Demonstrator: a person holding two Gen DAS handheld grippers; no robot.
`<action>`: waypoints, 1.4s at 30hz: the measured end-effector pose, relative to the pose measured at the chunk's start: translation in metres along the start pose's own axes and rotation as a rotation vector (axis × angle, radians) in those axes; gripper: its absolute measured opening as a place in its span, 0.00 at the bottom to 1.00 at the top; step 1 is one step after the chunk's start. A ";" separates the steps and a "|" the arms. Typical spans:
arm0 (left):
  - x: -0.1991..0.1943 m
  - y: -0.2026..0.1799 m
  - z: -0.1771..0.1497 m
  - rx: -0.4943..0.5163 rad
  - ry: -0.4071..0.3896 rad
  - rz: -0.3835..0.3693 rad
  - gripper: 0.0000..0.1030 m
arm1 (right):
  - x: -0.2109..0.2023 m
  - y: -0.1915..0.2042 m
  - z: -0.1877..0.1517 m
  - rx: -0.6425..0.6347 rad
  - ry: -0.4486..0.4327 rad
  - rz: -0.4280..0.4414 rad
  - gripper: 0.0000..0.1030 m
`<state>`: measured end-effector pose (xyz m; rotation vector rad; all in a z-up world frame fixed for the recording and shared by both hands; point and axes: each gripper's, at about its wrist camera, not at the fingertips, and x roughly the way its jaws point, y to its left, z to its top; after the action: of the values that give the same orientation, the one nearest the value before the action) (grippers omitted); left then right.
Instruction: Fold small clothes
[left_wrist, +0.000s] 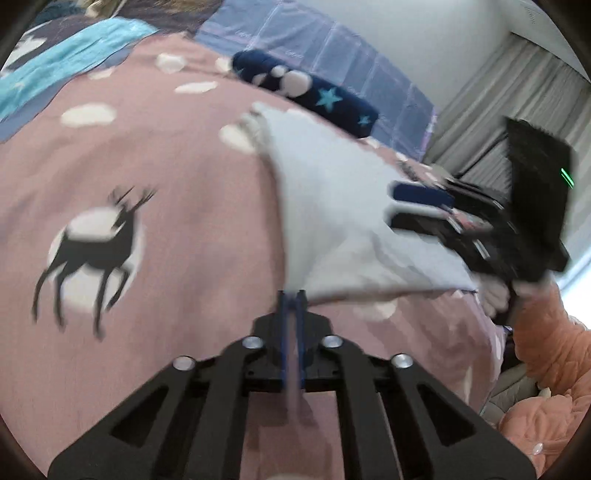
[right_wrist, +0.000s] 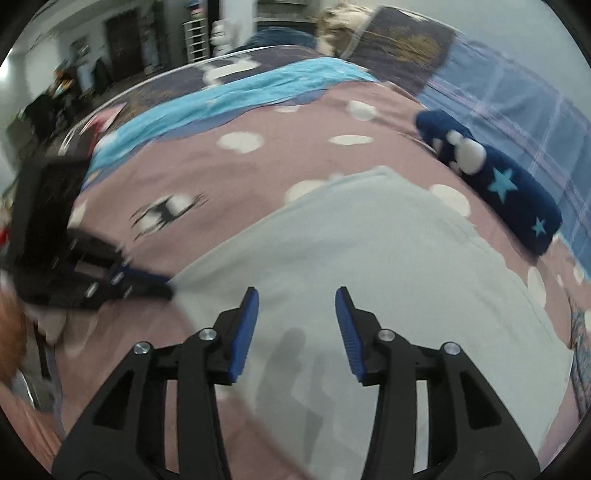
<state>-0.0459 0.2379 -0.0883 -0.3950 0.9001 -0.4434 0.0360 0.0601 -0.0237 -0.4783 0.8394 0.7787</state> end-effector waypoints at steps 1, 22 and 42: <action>-0.004 0.004 0.000 -0.015 -0.013 0.009 0.00 | 0.000 0.010 -0.005 -0.025 0.001 0.003 0.50; 0.046 -0.014 0.093 0.108 -0.092 0.066 0.38 | -0.028 0.024 -0.066 0.020 -0.013 -0.363 0.56; 0.201 -0.375 -0.023 0.849 0.209 -0.126 0.43 | -0.107 -0.355 -0.269 1.130 -0.150 -0.040 0.24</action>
<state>-0.0312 -0.1856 -0.0446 0.3812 0.8076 -0.9414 0.1359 -0.3849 -0.0685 0.5602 0.9813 0.2058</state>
